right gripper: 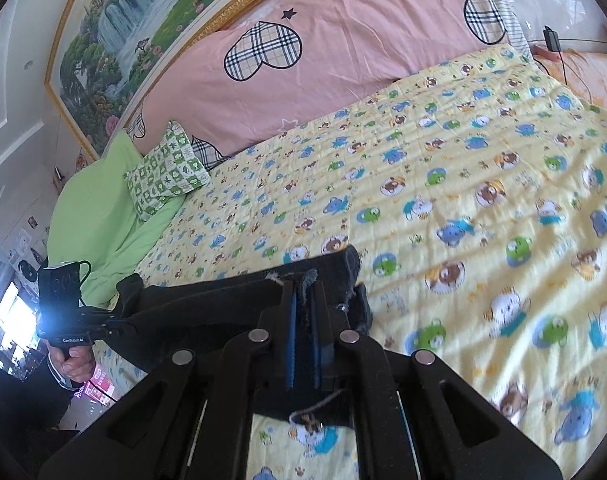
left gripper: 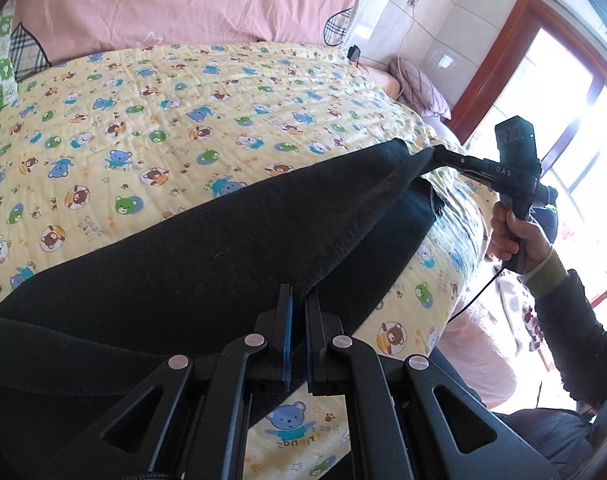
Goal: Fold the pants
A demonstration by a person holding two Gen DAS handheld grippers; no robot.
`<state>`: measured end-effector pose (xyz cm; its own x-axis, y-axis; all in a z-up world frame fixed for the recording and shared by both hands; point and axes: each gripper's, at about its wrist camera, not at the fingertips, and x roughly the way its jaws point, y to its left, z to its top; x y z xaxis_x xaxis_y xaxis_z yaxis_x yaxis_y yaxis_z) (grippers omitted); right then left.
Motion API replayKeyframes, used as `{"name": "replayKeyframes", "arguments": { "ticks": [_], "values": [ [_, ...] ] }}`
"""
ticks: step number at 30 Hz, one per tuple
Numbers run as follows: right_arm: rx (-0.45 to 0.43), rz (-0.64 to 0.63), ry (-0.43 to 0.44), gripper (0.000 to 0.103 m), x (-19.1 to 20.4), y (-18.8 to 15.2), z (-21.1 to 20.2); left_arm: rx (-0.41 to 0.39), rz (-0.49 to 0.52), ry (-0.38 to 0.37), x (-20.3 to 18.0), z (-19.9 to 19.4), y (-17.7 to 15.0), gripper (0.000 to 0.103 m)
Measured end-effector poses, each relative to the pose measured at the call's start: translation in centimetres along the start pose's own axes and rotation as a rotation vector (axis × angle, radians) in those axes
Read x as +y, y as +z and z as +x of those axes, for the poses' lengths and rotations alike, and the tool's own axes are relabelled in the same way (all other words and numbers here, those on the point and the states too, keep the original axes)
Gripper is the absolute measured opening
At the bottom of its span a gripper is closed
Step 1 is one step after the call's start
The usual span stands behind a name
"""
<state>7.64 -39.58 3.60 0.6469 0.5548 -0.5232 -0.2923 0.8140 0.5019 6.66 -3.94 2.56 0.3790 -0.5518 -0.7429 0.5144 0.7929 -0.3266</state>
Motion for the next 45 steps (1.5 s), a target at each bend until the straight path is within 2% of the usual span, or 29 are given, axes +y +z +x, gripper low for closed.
{"name": "replayKeyframes", "arguments": {
  "ticks": [8,13,16,17,19,20,22,23,24,25,28,31,38,45],
  "values": [
    [0.000,0.003,-0.021,0.007,0.1,-2.4,-1.6,0.034,0.000,-0.009,-0.4,1.0,-1.7,0.003],
    [0.040,0.002,-0.088,0.007,-0.6,-3.8,-0.4,0.087,-0.002,0.010,0.0,3.3,-3.0,0.005],
    [0.055,0.003,-0.118,0.008,-1.1,-4.6,0.3,0.092,-0.027,0.007,0.4,3.8,-3.4,0.006],
    [0.049,0.010,-0.124,0.013,-1.2,-4.7,0.2,0.088,-0.031,0.008,0.4,3.7,-3.5,0.010],
    [0.048,0.023,-0.158,0.038,-1.2,-4.9,-0.1,0.085,-0.040,0.004,0.4,3.4,-3.6,0.014],
    [0.040,0.022,-0.180,0.040,-1.1,-5.0,-0.5,0.082,-0.039,0.009,0.3,3.3,-3.7,0.016],
    [0.019,0.023,-0.173,0.040,-0.7,-5.1,-1.5,0.079,-0.037,0.017,0.1,2.9,-3.8,0.026],
    [0.006,0.021,-0.171,0.040,-0.4,-5.0,-2.1,0.071,-0.040,0.020,0.0,2.5,-3.9,0.037],
    [-0.008,0.014,-0.177,0.040,0.1,-5.0,-2.7,0.060,-0.042,0.021,0.0,2.2,-4.0,0.043],
    [-0.026,0.006,-0.178,0.040,0.7,-4.8,-3.3,0.045,-0.045,0.023,-0.1,1.8,-4.0,0.044],
    [-0.078,-0.002,-0.136,0.040,2.5,-4.4,-4.2,0.011,-0.071,0.026,0.1,0.3,-4.4,0.044],
    [-0.084,-0.021,-0.073,0.040,4.7,-4.0,-3.4,-0.016,-0.107,0.046,1.1,-1.1,-4.8,0.044],
    [0.003,-0.073,0.089,0.041,10.4,-4.3,2.4,-0.083,-0.208,0.122,4.5,-5.0,-6.2,0.044],
    [0.105,-0.114,0.210,0.041,15.5,-5.5,7.6,-0.163,-0.319,0.207,8.7,-9.5,-8.2,0.044]
  ]
}}
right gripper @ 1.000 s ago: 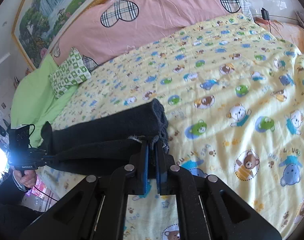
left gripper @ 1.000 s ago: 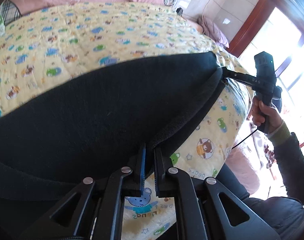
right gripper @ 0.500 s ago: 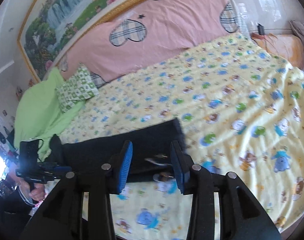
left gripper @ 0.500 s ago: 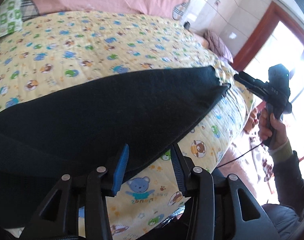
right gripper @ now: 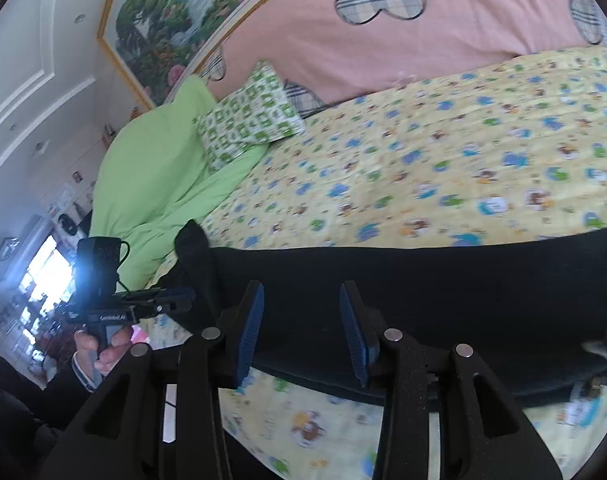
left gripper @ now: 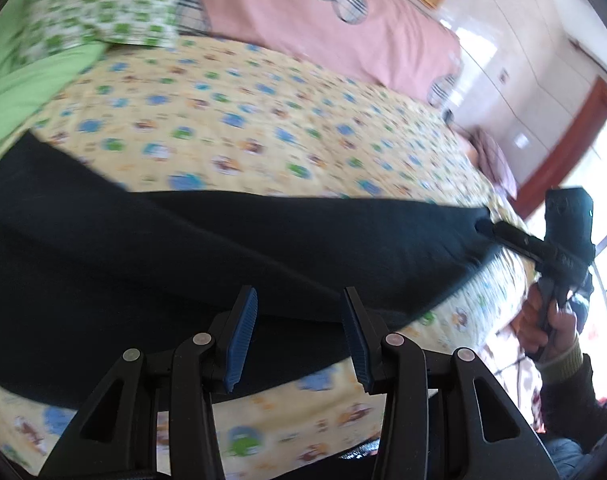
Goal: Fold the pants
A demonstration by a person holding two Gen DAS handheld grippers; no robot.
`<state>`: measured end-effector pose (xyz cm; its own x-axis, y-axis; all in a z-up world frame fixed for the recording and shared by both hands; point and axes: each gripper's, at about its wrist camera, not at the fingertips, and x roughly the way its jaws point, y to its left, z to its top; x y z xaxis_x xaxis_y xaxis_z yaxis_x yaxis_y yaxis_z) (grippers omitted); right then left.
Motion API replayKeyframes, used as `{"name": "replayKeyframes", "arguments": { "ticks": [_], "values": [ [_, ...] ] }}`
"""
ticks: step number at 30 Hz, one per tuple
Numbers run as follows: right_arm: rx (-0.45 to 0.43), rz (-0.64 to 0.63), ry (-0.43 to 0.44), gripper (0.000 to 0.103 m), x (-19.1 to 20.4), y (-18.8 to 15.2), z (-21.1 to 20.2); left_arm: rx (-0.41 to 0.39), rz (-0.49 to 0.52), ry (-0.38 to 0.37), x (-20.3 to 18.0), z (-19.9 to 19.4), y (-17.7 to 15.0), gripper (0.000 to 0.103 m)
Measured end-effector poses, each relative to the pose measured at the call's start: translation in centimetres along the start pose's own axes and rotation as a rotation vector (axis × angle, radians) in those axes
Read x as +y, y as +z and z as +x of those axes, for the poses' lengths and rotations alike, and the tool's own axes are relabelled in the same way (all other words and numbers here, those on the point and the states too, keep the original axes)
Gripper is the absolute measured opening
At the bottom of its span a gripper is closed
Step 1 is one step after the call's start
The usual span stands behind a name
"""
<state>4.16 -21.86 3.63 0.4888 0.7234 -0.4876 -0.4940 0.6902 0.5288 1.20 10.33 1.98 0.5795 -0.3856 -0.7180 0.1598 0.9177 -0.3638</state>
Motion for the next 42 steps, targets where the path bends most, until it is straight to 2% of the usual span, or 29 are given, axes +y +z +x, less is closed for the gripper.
{"name": "replayKeyframes", "arguments": {
  "ticks": [8,12,17,26,29,35,39,40,42],
  "values": [
    [0.078,-0.057,0.079,0.042,3.7,0.5,4.5,-0.077,-0.096,0.079,5.7,-4.1,0.1,0.044],
    [0.116,-0.080,0.109,0.056,5.0,0.4,6.5,-0.110,-0.114,0.119,7.7,-5.8,0.4,0.051],
    [0.166,-0.100,0.150,0.056,6.5,0.3,9.2,-0.137,-0.128,0.169,10.5,-7.6,1.6,0.052],
    [0.245,-0.137,0.206,0.056,9.1,0.6,13.8,-0.149,-0.118,0.208,14.7,-9.0,5.3,0.064],
    [0.269,-0.139,0.221,0.056,9.5,0.6,14.9,-0.118,-0.109,0.202,16.1,-8.1,6.6,0.064],
    [0.315,-0.152,0.229,0.056,10.2,0.5,16.7,-0.046,-0.081,0.139,18.6,-6.2,8.7,0.067],
    [0.350,-0.163,0.241,0.056,10.6,0.4,17.6,0.003,-0.086,0.057,20.9,-5.2,9.9,0.068],
    [0.362,-0.166,0.245,0.056,10.7,0.4,17.8,0.032,-0.091,0.016,21.7,-4.7,10.2,0.068],
    [0.383,-0.176,0.251,0.056,10.9,0.4,18.4,0.062,-0.104,0.004,22.6,-3.9,10.5,0.068]
  ]
}}
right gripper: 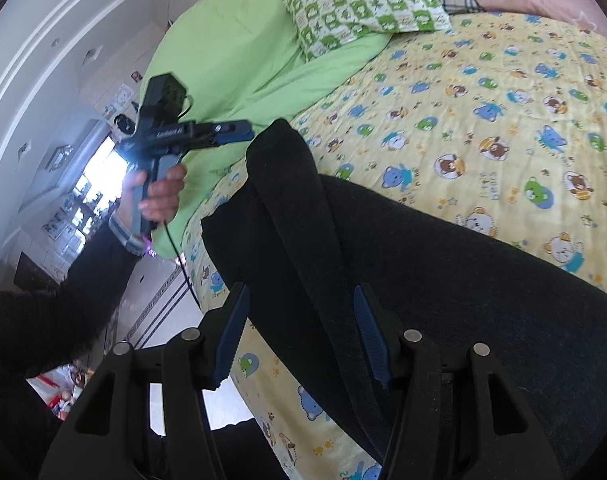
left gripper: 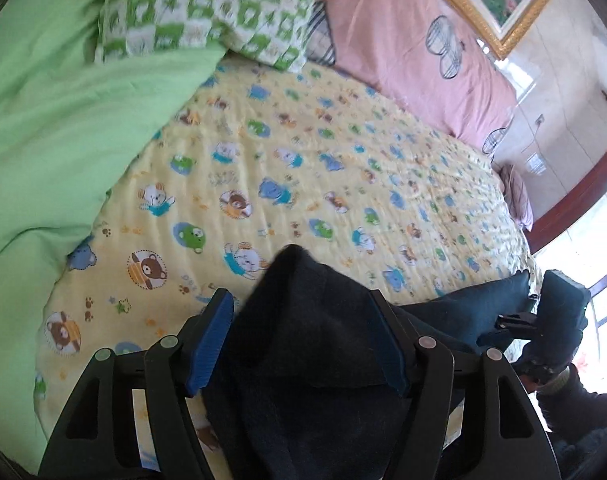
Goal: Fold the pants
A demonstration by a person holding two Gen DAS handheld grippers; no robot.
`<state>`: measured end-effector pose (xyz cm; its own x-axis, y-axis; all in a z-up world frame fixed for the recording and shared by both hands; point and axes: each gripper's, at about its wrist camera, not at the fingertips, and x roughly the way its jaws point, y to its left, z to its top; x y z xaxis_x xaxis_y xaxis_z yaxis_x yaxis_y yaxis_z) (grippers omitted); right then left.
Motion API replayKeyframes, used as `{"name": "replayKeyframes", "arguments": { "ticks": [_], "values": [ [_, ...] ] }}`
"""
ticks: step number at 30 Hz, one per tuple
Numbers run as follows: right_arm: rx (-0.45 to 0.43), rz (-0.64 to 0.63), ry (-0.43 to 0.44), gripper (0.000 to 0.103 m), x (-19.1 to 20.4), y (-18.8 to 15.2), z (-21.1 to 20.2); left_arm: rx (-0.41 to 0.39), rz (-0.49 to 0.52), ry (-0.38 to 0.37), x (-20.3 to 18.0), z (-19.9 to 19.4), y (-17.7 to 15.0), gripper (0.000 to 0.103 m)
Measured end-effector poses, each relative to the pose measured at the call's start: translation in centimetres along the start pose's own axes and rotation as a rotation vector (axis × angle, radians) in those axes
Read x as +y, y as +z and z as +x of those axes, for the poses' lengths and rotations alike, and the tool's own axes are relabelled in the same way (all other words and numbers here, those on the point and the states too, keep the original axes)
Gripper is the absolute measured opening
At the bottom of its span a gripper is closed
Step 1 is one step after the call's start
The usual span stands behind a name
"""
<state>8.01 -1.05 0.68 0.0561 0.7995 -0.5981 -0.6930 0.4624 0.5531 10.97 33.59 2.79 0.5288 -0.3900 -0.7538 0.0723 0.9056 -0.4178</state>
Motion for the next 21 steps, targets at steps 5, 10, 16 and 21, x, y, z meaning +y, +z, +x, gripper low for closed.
{"name": "replayKeyframes", "arguments": {
  "ticks": [5,10,16,21],
  "values": [
    [0.042,0.001,0.011,0.056,-0.5,0.8,1.4,0.099,-0.014,-0.074,1.7,2.6,1.3,0.068],
    [0.077,0.019,0.034,0.056,-1.3,1.5,2.9,0.129,0.016,-0.096,1.1,4.1,1.6,0.061],
    [0.124,-0.020,0.000,0.007,-0.9,1.4,4.6,0.048,0.052,-0.033,-0.5,2.3,0.7,0.015],
    [0.065,-0.082,-0.013,0.007,0.7,1.2,3.2,-0.035,0.069,-0.018,-2.0,-0.9,-1.2,0.008]
  ]
}}
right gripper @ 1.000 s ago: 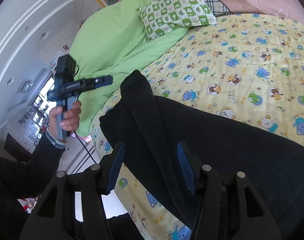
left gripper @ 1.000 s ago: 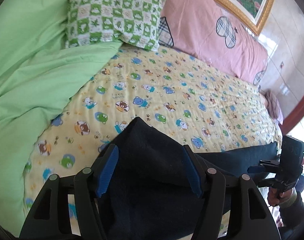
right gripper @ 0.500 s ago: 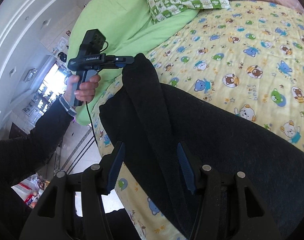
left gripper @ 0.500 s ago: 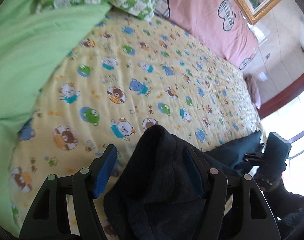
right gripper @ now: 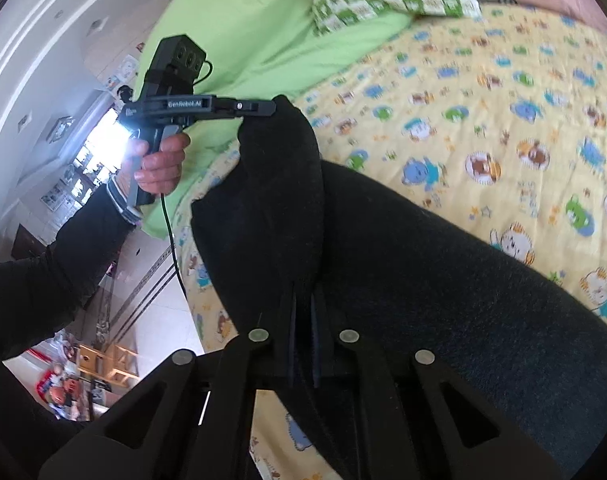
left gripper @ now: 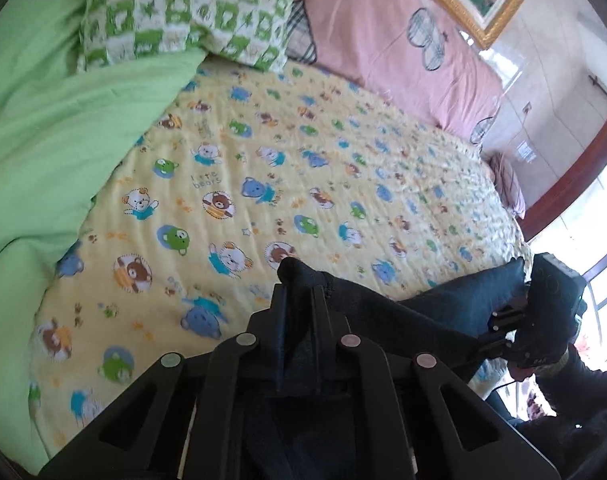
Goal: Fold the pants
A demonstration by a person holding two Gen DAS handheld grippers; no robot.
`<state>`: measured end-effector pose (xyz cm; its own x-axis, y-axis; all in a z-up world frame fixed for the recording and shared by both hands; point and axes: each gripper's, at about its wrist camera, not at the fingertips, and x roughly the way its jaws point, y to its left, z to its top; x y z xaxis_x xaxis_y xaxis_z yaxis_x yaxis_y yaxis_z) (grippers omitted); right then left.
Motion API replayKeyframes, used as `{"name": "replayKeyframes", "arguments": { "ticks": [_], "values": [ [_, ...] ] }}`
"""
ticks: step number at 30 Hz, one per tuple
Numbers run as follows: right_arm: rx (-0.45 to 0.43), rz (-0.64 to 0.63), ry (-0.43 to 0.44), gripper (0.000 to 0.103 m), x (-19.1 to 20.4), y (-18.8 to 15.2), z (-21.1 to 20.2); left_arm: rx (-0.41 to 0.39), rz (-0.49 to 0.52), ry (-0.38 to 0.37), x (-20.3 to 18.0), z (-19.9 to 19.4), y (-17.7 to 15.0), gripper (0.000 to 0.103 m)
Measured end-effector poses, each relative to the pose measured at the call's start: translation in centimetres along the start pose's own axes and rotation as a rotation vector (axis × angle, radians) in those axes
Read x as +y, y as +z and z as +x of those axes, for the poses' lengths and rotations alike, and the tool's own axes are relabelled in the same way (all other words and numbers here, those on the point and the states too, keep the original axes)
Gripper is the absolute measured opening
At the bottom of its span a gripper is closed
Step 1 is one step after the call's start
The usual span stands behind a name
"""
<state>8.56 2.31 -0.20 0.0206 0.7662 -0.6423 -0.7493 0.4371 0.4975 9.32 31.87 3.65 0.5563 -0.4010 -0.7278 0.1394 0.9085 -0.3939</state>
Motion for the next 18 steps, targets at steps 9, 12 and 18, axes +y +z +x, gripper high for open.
{"name": "replayKeyframes", "arguments": {
  "ticks": [9,12,18],
  "values": [
    [-0.044,-0.123,-0.059,0.007,3.1,-1.1,-2.0,-0.133,0.015,0.038,-2.5,-4.5,-5.0,0.007],
    [-0.024,-0.143,-0.077,0.007,3.4,-1.8,-1.4,-0.170,0.012,0.057,-2.8,-5.2,-6.9,0.007],
    [0.003,-0.207,-0.121,0.007,4.3,-2.7,-0.2,-0.247,-0.009,0.105,-2.2,-5.5,-9.7,0.007]
  ]
}}
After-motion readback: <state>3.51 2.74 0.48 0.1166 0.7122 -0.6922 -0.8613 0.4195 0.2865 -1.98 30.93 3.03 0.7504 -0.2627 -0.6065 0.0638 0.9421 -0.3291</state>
